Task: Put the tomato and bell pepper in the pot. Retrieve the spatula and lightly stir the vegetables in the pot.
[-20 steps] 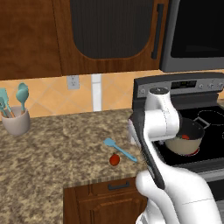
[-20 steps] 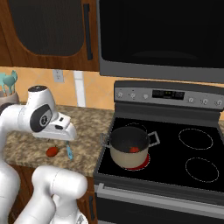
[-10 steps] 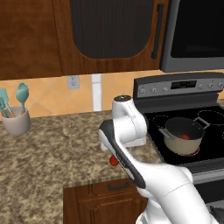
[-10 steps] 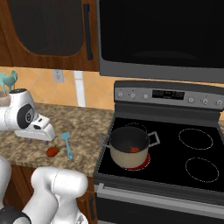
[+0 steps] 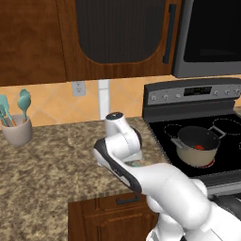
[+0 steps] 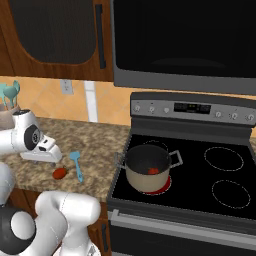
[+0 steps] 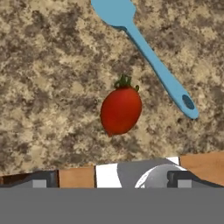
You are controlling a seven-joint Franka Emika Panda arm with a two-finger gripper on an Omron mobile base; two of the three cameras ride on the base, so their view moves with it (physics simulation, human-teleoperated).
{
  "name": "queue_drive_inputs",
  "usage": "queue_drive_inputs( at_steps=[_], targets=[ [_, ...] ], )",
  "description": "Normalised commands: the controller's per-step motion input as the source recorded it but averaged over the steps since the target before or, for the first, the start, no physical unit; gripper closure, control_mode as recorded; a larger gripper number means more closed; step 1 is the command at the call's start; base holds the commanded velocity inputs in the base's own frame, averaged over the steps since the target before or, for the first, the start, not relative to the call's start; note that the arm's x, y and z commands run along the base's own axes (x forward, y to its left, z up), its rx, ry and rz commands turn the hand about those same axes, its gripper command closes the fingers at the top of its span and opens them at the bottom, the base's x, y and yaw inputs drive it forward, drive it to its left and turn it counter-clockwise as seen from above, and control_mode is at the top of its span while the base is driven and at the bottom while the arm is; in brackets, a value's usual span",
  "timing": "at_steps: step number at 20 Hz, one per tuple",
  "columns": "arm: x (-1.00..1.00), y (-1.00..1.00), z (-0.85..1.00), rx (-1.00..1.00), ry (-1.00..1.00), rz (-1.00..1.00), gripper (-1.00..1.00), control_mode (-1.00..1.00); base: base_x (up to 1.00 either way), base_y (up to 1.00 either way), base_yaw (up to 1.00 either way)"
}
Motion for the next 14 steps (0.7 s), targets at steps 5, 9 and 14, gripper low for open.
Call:
queue_drive_inputs(
  at_steps=[5,9,14],
  targets=[
    [0.44,0.0,-0.33,-0.02,0.0,0.0,-1.0,-1.0,0.0,0.0,0.0],
    [0.19,0.0,-0.31,0.0,-0.02,0.01,-1.0,-1.0,0.0,0.0,0.0],
    [-0.01,-0.11,-0.06,0.0,0.0,0.0,-1.0,-1.0,0.0,0.0,0.0]
  ],
)
